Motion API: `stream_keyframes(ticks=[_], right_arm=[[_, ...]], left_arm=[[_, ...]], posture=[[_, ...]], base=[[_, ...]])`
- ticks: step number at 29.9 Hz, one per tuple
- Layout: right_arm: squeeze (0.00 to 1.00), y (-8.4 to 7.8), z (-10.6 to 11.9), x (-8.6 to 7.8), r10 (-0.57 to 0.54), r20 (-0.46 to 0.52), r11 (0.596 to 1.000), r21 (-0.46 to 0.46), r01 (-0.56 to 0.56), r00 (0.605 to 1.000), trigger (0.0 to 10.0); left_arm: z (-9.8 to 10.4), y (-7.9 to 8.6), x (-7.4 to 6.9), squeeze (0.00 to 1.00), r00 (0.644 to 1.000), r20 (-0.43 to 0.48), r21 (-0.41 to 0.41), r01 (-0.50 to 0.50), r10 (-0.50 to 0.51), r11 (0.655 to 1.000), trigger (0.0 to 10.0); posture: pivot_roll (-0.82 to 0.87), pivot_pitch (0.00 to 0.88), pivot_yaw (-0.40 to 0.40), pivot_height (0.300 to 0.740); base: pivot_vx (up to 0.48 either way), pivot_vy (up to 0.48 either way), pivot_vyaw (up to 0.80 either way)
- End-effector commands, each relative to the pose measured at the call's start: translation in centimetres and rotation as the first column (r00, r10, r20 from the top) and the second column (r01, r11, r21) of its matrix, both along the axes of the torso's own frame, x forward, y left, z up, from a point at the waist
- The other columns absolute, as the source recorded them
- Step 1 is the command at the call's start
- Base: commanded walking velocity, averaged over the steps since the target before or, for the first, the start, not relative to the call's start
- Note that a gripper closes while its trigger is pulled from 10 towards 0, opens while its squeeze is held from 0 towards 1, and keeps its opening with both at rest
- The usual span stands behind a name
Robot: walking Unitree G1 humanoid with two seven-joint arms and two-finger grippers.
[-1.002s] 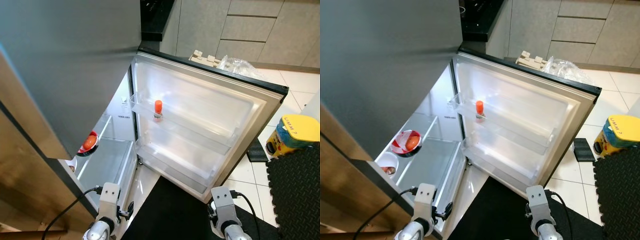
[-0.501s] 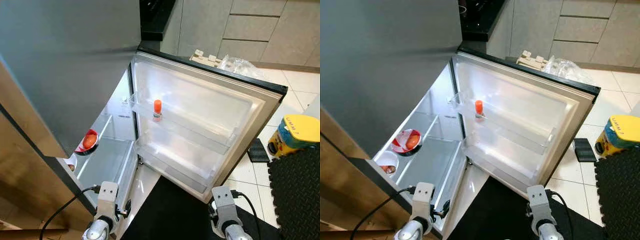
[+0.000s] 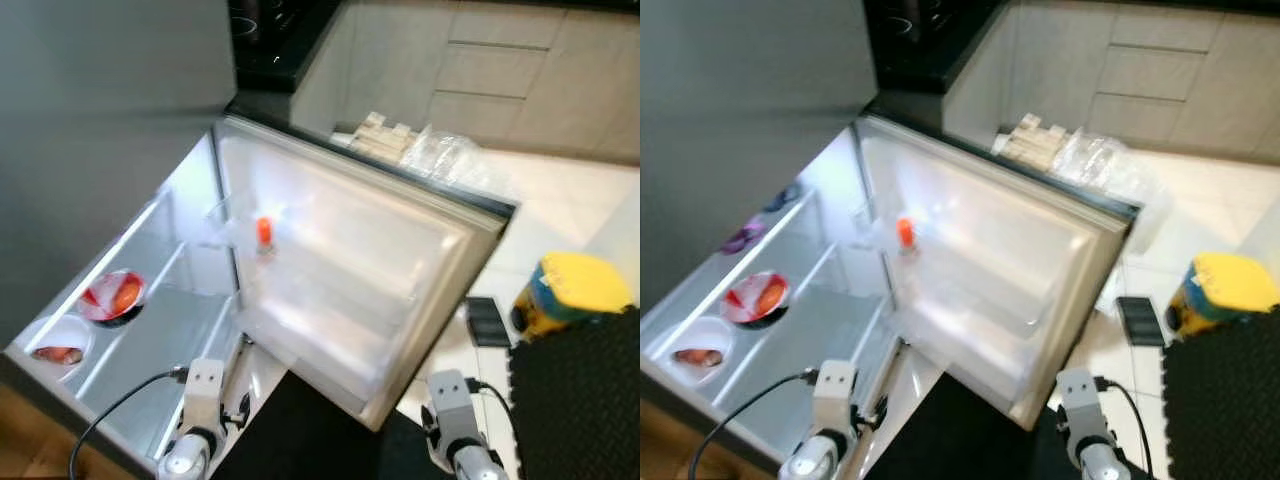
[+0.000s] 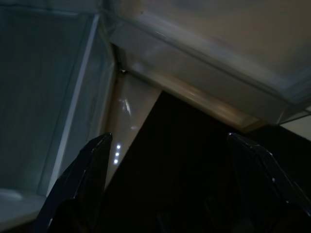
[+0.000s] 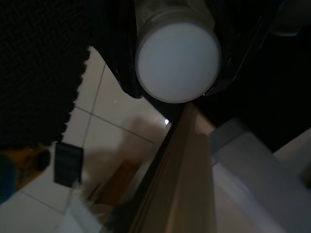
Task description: Restocking fridge
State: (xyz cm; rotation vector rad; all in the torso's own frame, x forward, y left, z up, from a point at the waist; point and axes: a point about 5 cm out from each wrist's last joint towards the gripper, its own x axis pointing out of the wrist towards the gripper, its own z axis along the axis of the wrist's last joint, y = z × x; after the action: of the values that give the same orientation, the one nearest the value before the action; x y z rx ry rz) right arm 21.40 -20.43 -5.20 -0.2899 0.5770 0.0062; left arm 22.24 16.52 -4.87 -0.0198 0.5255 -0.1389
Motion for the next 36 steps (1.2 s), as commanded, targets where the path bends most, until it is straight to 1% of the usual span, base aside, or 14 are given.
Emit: stream_keyframes(ticks=[1, 7, 12, 14, 17, 19, 23, 26, 29, 30, 31, 34, 35, 36], right_arm=[[0.0, 0.3, -0.3, -0.4, 0.003, -0.017, 1.0, 0.007, -0.003, 1.0, 10.0], [0.0, 0.5, -0.2, -0.2, 0.011, -0.01, 1.0, 0.007, -0.011, 1.0, 10.0], [0.0, 0.6, -0.2, -0.1, 0.015, -0.007, 1.0, 0.009, -0.014, 1.0, 10.0], [0.0, 0.6, -0.2, -0.1, 0.014, -0.006, 1.0, 0.01, -0.014, 1.0, 10.0], [0.0, 0.6, -0.2, -0.2, 0.017, -0.01, 1.0, 0.009, -0.017, 1.0, 10.0], [0.0, 0.7, -0.2, -0.2, 0.025, -0.011, 1.0, 0.008, -0.024, 1.0, 10.0], [0.0, 0.8, 0.3, 0.5, 0.021, 0.027, 0.999, 0.025, -0.022, 0.999, 10.0], [0.0, 1.5, 0.7, 1.3, 0.085, 0.045, 0.996, 0.03, -0.087, 0.995, 10.0], [0.0, 1.8, 1.0, 1.7, 0.115, 0.054, 0.992, 0.039, -0.117, 0.992, 10.0], [0.0, 2.3, 1.3, 2.2, 0.145, 0.07, 0.986, 0.067, -0.15, 0.987, 10.0], [0.0, 2.8, 1.8, 2.9, 0.159, 0.097, 0.978, 0.121, -0.171, 0.982, 10.0], [0.0, 3.1, 2.2, 3.3, 0.168, 0.118, 0.97, 0.158, -0.186, 0.979, 10.0], [0.0, 5.1, 3.4, 4.6, 0.263, 0.174, 0.905, 0.297, -0.305, 0.949, 10.0], [0.0, 5.1, 3.4, 4.6, 0.263, 0.174, 0.905, 0.297, -0.305, 0.949, 10.0]], left_arm=[[-0.5, 0.5, -0.8, 0.0, 0.999, -0.032, -0.006, -0.035, 0.035, 0.999, 10.0], [-0.4, 0.6, -0.6, 0.0, 0.999, -0.021, -0.01, -0.042, 0.042, 0.999, 10.0], [-0.4, 0.8, -0.6, 0.0, 0.999, -0.02, 0.018, -0.027, 0.028, 0.999, 10.0], [-0.4, 0.8, -0.6, 0.0, 0.999, -0.017, 0.02, -0.028, 0.028, 0.999, 10.0], [-0.4, 0.9, -0.7, 0.0, 0.999, -0.019, 0.007, -0.046, 0.047, 0.999, 10.0], [-0.4, 1.1, -0.8, 0.0, 0.996, -0.021, -0.029, -0.092, 0.091, 0.995, 10.0], [-0.4, 0.9, -0.7, 0.0, 0.996, -0.023, -0.009, -0.085, 0.085, 0.996, 10.0], [-0.3, 1.1, -0.4, 0.0, 0.993, -0.013, -0.017, -0.116, 0.116, 0.993, 10.0], [-0.2, 1.3, -0.4, 0.0, 0.991, -0.013, -0.019, -0.133, 0.133, 0.991, 10.0], [-0.2, 1.4, -0.4, 0.0, 0.99, -0.01, -0.026, -0.141, 0.141, 0.99, 10.0], [-0.2, 1.4, -0.5, 0.0, 0.99, -0.006, -0.027, -0.138, 0.138, 0.99, 10.0], [-0.2, 1.4, -0.5, 0.0, 0.991, -0.002, -0.028, -0.135, 0.135, 0.991, 10.0], [0.1, 1.4, -0.4, 0.0, 0.995, 0.033, -0.034, -0.098, 0.099, 0.995, 10.0], [0.1, 1.4, -0.4, 0.0, 0.995, 0.033, -0.034, -0.098, 0.099, 0.995, 10.0]], posture=[[-0.16, 0.081, 0.007, 0.725], [-0.17, 0.084, 0.008, 0.725], [-0.16, 0.095, 0.008, 0.725], [-0.16, 0.091, 0.004, 0.725], [-0.16, 0.092, 0.002, 0.725], [-0.16, 0.099, 0.004, 0.725], [-0.17, 0.107, 0.003, 0.725], [-0.18, 0.102, -0.008, 0.725], [-0.18, 0.111, -0.005, 0.725], [-0.19, 0.112, 0.001, 0.725], [-0.19, 0.118, -0.003, 0.725], [-0.19, 0.118, -0.003, 0.725], [-0.19, 0.109, -0.011, 0.725], [-0.19, 0.109, -0.011, 0.725]], base=[[0.0, 0.0, 0.0], [0.0, 0.0, 0.0], [0.0, 0.0, 0.0], [0.0, -0.48, 0.0], [0.0, -0.48, 0.0], [0.0, 0.0, 0.0], [0.0, 0.0, 0.0], [0.0, 0.0, 0.0], [0.0, 0.0, 0.0], [0.0, 0.0, 0.0], [0.0, 0.0, 0.0], [0.0, 0.0, 0.0], [0.0, 0.0, 0.0], [0.0, 0.0, 0.0]])
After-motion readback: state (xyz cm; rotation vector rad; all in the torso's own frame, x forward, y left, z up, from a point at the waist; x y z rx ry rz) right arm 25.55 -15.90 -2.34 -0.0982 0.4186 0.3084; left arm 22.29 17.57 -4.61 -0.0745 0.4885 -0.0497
